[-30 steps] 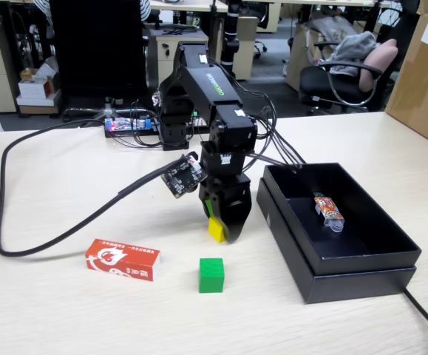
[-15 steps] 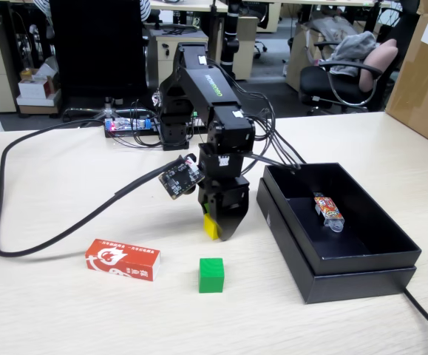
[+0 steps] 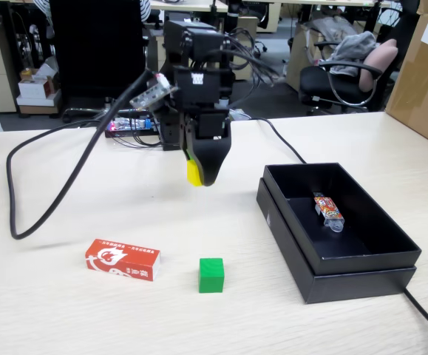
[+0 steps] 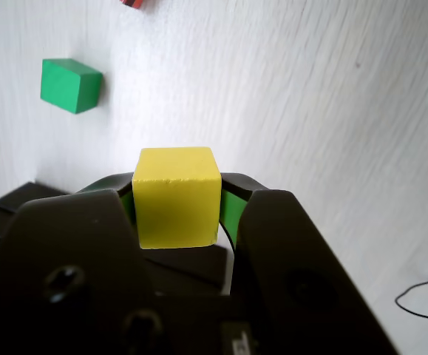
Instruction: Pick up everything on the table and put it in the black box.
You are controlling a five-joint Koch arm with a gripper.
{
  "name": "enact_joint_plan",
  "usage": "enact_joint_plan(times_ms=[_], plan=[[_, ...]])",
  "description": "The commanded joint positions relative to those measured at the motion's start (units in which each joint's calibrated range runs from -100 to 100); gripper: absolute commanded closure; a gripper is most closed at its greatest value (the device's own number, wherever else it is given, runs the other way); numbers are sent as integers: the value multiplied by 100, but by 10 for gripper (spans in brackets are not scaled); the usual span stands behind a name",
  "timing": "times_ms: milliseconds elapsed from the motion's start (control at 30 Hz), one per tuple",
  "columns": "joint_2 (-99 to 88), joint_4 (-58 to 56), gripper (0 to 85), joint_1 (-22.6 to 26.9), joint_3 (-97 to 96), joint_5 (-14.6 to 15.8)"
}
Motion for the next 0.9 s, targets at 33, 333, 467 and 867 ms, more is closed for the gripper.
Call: enact_joint_plan(times_ms=[33,333,467,867], plan=[[-1085,-64,831,298,-112,-10],[-1510,-167,831,1416,51,391],[-489,-150,830,1568,767,503],[2518,109,831,1612,2771,611]])
